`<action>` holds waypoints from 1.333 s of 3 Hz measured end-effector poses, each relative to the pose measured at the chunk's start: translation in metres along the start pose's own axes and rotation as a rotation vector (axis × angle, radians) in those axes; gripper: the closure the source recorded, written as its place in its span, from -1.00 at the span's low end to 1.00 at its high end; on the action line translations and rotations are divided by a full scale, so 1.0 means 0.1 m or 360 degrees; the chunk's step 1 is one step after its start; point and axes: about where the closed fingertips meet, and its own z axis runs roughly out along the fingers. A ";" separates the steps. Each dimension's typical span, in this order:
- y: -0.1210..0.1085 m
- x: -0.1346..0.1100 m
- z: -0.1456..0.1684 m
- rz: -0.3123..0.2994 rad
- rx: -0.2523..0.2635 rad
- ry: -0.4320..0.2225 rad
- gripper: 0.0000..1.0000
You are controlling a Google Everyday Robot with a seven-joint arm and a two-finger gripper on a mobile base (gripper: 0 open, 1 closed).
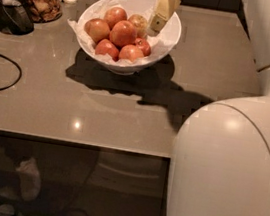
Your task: Pick apple from white bowl
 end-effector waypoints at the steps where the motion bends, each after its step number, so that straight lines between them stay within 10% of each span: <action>1: -0.08 -0.15 0.18 -0.0021 -0.0007 -0.0059 -0.86; 4: -0.24 -0.30 0.49 -0.0023 -0.0040 -0.0112 -0.40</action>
Offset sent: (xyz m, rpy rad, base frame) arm 0.0335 0.0330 -0.0095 0.0427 0.0536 0.0594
